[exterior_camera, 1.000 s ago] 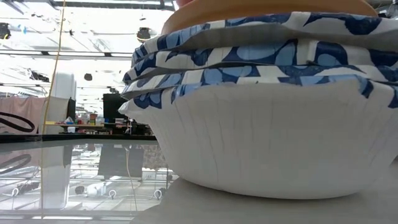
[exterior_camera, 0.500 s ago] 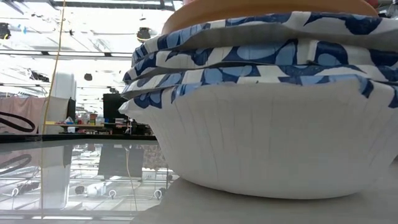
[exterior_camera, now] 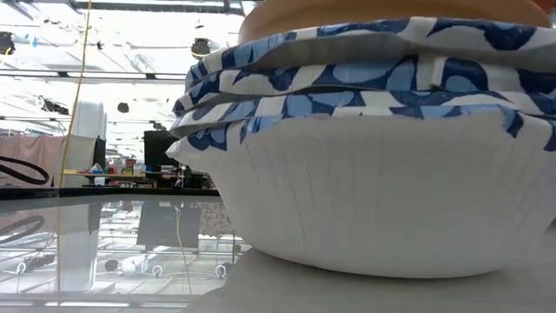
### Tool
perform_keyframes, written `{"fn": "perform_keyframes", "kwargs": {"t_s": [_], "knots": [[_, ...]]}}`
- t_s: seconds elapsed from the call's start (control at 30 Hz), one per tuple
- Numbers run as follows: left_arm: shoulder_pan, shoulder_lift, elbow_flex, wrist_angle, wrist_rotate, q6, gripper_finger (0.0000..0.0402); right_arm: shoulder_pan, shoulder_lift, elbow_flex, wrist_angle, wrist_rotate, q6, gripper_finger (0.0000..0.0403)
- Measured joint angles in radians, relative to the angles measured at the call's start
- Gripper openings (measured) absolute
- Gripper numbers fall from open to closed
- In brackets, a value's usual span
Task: Nest bowls inside each other by size order
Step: Stack the orange bowl on top of the brown bowl
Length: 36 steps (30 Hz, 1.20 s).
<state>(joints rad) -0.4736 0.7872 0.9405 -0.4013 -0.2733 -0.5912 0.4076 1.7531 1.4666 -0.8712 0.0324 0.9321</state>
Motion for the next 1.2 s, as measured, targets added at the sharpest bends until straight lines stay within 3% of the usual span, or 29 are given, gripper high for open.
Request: {"fn": "perform_keyframes", "kwargs": {"t_s": [0.27, 0.43, 0.87, 1.2], "knots": [[0.0, 0.0, 0.0, -0.07, 0.111, -0.054, 0.0158, -0.014, 0.0, 0.006, 0.045, -0.038, -0.047, 0.0188], [0.0, 0.0, 0.0, -0.153, 0.121, -0.103, 0.0158, -0.025, -0.008, 0.038, 0.039, -0.001, -0.066, 0.02], [-0.027, 0.0, 0.0, -0.166, 0.129, -0.111, 0.0158, 0.071, -0.131, 0.098, 0.0, 0.051, -0.031, 0.0162], [-0.039, 0.0, 0.0, -0.124, 0.101, -0.14, 0.0158, 0.139, -0.195, 0.098, -0.03, 0.15, -0.057, 0.0087]]}}
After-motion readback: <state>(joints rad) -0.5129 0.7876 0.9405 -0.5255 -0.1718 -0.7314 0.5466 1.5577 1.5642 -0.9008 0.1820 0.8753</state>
